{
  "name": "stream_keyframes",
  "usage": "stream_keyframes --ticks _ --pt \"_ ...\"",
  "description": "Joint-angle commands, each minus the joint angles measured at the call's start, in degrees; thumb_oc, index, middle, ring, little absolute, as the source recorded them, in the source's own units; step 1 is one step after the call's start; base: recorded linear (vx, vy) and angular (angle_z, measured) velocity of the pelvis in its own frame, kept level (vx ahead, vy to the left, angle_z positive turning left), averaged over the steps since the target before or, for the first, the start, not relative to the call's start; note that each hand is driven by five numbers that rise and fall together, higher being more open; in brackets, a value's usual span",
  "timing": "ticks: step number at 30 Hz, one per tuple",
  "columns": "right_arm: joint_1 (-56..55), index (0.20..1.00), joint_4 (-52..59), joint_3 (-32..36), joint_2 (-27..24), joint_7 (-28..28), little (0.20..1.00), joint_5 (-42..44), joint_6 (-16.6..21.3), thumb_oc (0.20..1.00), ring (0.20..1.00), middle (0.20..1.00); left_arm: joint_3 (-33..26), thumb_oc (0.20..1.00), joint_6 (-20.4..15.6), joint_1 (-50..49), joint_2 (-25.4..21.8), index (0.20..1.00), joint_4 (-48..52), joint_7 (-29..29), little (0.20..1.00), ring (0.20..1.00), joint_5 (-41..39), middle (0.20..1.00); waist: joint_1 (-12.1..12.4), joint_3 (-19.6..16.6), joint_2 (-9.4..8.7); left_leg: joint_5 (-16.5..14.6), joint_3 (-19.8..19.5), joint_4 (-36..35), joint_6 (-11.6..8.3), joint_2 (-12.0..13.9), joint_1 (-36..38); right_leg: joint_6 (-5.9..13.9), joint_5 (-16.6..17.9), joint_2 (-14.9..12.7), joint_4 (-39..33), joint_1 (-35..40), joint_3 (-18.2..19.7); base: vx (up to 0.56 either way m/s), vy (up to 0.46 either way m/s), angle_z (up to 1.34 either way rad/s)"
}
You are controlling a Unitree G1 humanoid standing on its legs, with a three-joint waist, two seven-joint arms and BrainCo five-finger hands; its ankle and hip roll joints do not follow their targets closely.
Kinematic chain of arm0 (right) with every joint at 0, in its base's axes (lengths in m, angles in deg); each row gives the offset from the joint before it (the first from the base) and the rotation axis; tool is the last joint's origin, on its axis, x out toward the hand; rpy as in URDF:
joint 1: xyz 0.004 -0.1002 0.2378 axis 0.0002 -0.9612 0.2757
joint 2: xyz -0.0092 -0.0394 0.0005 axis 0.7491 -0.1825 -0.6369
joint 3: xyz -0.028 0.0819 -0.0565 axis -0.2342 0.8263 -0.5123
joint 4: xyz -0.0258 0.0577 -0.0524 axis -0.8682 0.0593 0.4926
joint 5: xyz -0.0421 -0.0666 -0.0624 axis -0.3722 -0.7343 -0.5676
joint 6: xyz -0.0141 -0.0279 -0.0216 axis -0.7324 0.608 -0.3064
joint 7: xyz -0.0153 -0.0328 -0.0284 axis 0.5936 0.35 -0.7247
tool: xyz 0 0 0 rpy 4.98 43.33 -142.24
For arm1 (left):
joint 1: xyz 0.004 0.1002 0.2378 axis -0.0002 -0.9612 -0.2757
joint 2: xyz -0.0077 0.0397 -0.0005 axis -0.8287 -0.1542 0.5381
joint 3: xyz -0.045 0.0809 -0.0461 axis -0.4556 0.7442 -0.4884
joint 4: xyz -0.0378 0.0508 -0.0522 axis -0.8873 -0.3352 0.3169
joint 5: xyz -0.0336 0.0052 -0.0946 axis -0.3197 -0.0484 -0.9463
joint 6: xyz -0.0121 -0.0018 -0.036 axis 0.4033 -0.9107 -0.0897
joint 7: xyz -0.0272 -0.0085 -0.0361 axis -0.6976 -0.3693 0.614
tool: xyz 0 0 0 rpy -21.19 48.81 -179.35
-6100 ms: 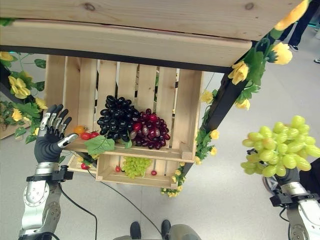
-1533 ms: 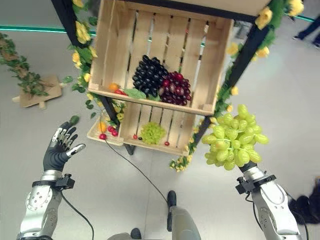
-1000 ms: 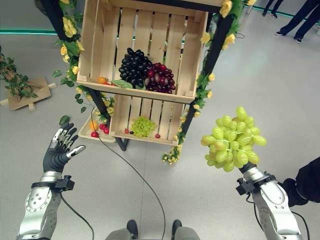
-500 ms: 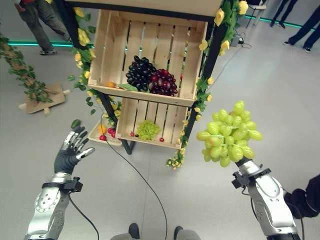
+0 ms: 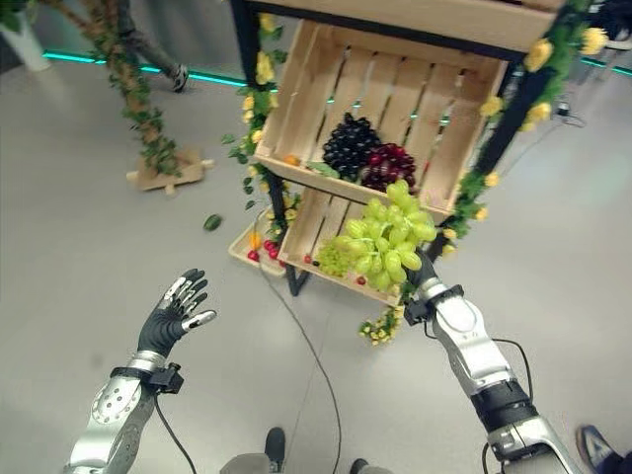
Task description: Pick up the fruits from the basket on one side to the basket on the other side
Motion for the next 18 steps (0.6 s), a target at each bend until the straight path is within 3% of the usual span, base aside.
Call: stream_keyframes --ticks 1,10,18 --pt "8.98 0.200 -2.03 -1.10 1.17 3.33 0.200 -1.49 4.61 0.200 0.200 0.200 -0.52 1.000 -2.17 2.86 -3.98 1.000 3.97 -0.19 1.000 1.000 -1.76 1.000 0.85 2.77 -2.44 -7.75 -1.02 5.15 1.02 -2.42 0.98 2.27 4.05 -1.04 -2.17 0.34 -0.18 -0.01 0.001 0.24" --pt "25.47 0.200 -17.12 -3.73 2.46 11.09 0.200 -1.75 3.76 0.200 0.200 0.200 0.21 1.000 -2.64 5.19 -6.61 1.000 4.05 2.79 1.000 1.000 -2.16 1.000 2.83 6.58 -1.86 -7.28 -1.24 6.35 0.98 -2.34 -1.61 2.15 4.62 -0.89 -1.09 -2.40 0.06 -0.05 0.010 0.07" --pt "24.93 0.200 -18.82 -0.56 2.68 14.11 0.200 0.40 4.76 0.200 0.200 0.200 0.67 1.000 -2.65 4.34 -6.67 1.000 3.96 3.60 1.000 1.000 -1.00 1.000 2.14 6.33 -1.64 -8.41 -1.20 7.34 1.74 -3.14 -1.42 2.84 4.62 -1.72 0.51 -2.47 0.72 0.02 0.055 -0.03"
